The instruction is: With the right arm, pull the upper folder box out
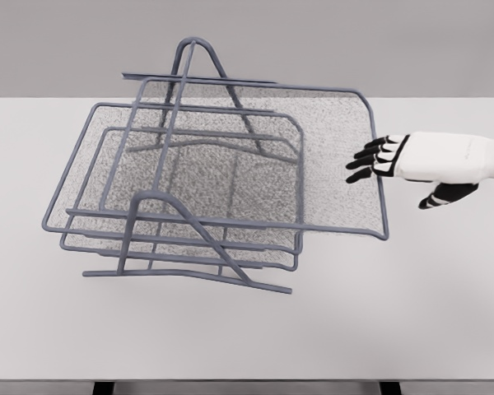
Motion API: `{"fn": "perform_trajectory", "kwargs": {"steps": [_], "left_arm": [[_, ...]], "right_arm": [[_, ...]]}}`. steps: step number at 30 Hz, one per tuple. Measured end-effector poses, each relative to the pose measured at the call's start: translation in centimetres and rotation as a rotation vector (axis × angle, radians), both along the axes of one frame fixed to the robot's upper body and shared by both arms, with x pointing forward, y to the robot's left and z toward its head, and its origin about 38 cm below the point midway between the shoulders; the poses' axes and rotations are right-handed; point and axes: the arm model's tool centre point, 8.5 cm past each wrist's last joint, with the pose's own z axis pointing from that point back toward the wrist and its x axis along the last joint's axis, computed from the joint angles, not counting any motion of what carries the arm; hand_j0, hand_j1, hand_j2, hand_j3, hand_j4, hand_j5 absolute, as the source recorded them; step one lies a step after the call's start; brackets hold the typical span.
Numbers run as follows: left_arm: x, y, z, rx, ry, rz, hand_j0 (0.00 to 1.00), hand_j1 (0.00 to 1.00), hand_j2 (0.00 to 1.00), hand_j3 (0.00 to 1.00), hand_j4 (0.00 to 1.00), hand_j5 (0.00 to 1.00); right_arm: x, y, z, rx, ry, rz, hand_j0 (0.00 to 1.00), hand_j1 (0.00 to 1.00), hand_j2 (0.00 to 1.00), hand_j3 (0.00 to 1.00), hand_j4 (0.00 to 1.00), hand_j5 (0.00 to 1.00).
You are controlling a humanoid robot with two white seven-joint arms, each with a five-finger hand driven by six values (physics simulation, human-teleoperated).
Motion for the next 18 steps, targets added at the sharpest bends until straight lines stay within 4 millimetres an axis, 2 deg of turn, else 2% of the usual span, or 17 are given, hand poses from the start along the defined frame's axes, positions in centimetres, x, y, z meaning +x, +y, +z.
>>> {"fn": "perform_trajectory", "kwargs": {"steps": [12, 18], "left_arm": [[0.0, 0.0, 0.0, 0.0, 0.0, 0.0, 1.0, 1.0, 1.0, 1.0, 1.0, 1.0], [0.0, 0.0, 0.0, 0.0, 0.0, 0.0, 1.0, 1.0, 1.0, 1.0, 1.0, 1.0]], "right_arm": [[-0.7, -2.6, 1.1, -0.044, 0.0, -0.057, 1.0, 1.0, 1.0, 1.0, 1.0, 1.0], [-0.7, -3.3, 3.0, -0.097, -0.085, -0.06, 1.0, 1.0, 1.0, 1.0, 1.0, 1.0]]}}
